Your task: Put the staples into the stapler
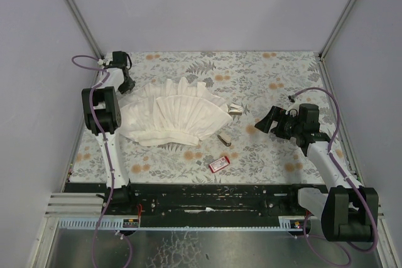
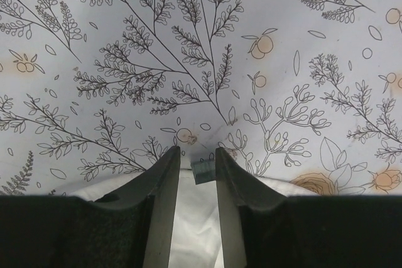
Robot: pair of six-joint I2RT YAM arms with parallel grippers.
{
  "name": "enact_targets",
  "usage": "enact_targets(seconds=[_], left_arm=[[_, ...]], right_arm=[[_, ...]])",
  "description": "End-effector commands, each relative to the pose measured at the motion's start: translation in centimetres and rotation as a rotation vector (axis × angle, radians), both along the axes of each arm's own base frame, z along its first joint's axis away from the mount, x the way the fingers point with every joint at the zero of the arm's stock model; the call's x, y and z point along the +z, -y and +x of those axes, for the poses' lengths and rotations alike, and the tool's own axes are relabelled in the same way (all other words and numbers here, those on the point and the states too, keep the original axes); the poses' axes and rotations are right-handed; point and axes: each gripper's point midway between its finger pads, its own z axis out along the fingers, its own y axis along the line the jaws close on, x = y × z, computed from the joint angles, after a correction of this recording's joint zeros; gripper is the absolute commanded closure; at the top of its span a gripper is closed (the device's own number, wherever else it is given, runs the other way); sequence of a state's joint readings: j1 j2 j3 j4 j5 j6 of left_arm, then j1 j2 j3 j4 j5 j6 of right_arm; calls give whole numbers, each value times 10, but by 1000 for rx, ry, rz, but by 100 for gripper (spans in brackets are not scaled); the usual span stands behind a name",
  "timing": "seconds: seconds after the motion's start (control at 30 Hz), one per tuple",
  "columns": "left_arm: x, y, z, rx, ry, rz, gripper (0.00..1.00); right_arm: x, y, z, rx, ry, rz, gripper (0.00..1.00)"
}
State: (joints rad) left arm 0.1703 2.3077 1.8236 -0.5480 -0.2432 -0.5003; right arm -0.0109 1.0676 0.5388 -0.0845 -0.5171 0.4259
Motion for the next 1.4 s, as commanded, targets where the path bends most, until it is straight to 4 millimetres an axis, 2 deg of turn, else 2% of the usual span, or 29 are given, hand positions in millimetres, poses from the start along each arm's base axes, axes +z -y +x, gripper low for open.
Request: enact_targets(seconds=[0.0, 0.27, 0.93, 1.37], left_arm=[[8, -2, 1, -1, 30, -5, 74], [8, 0, -1, -2, 29, -8, 79], [48, 0, 8, -2, 132, -5, 86], [22, 0, -2, -31, 60, 3, 79]], right_arm=[[4, -3, 1, 24, 22, 1, 3], [4, -3, 1, 23, 23, 0, 3], [5, -4, 1, 24, 26, 1, 3], [4, -4, 1, 25, 24, 3, 3]])
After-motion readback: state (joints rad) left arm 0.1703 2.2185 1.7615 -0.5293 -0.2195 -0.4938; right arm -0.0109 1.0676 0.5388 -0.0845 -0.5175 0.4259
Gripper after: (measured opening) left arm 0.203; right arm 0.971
